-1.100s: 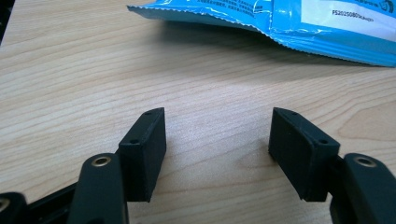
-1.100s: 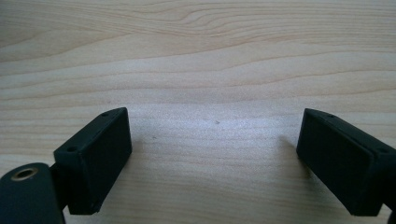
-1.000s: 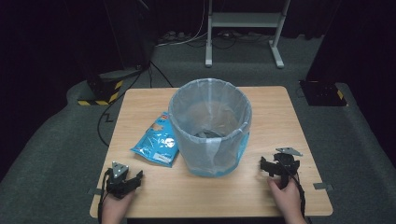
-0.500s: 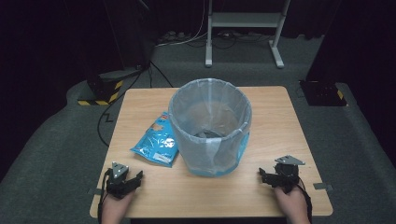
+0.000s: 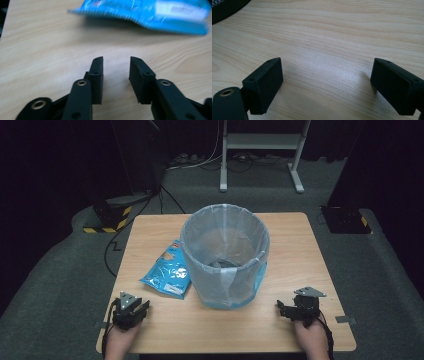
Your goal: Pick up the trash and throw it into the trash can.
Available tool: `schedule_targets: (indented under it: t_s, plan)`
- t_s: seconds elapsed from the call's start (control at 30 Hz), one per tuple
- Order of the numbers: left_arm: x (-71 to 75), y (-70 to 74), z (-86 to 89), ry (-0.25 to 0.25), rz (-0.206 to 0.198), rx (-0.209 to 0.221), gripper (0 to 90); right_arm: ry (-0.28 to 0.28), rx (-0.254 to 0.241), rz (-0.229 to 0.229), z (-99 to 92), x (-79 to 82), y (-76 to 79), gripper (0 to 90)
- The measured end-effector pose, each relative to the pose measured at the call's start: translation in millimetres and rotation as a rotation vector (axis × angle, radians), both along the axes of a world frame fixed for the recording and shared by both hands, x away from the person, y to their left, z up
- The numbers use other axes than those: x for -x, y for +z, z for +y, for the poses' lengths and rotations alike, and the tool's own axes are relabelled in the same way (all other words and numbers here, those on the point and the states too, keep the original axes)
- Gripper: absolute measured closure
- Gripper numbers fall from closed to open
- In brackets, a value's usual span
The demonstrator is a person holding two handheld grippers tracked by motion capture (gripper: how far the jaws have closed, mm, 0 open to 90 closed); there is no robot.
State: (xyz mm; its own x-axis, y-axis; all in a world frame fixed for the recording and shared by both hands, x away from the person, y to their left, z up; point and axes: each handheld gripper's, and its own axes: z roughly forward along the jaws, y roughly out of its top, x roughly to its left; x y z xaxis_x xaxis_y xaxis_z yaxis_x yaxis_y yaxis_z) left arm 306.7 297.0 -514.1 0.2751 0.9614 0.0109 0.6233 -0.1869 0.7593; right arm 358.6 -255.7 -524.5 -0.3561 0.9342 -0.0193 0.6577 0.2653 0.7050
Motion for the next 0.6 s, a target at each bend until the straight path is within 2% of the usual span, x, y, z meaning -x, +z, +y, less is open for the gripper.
schedule_targets:
  t_s: [0.07,0.1,0.13,0.17,0.2,0.23,0.27,0.3,0.33,0.4,0.47,0.53,0.6]
  plan:
    - [-5.6,14.2,0.7,0.011,-0.041,-0.021,65.6,0.000,0.002,-0.002,0.1,0.1,0.0,10.9]
    - [-11.6,23.0,3.8,0.018,-0.056,-0.002,64.3,0.000,0.001,-0.001,0.1,0.2,0.0,11.0]
    - [-16.0,27.3,5.1,0.032,-0.069,0.019,60.9,0.000,0.000,-0.001,0.1,0.1,0.0,10.9]
    - [-16.0,27.3,5.1,0.032,-0.069,0.019,58.2,0.000,0.000,-0.001,0.1,0.1,0.0,10.9]
    - [-25.4,34.4,7.1,0.046,-0.083,0.046,58.2,0.001,0.000,-0.001,0.1,0.1,0.0,10.9]
    - [-34.6,38.3,5.8,0.044,-0.088,0.066,52.4,0.001,-0.001,0.000,0.2,0.0,0.0,10.8]
    - [-40.9,39.3,3.7,0.044,-0.095,0.065,49.1,0.002,-0.001,0.001,0.2,0.0,0.0,10.8]
    - [-40.9,39.3,3.7,0.044,-0.095,0.065,44.9,0.002,-0.001,0.001,0.2,0.0,0.0,10.8]
    - [-56.0,38.5,-0.6,0.062,-0.079,0.057,39.2,0.002,-0.002,0.001,0.2,0.0,0.1,10.8]
    - [-70.9,33.4,-4.2,0.075,-0.052,0.032,29.8,0.004,-0.002,0.001,0.3,-0.1,0.1,10.9]
    - [-81.5,24.3,-6.9,0.072,-0.029,0.025,27.2,0.006,-0.003,0.002,0.4,-0.1,0.1,10.8]
    - [-90.4,12.4,-9.3,0.065,0.040,0.017,24.4,0.006,-0.002,0.001,0.4,-0.1,0.1,10.9]
    - [-96.4,1.5,-10.8,0.061,0.111,-0.009,23.0,0.007,-0.001,0.001,0.4,-0.1,0.1,10.9]
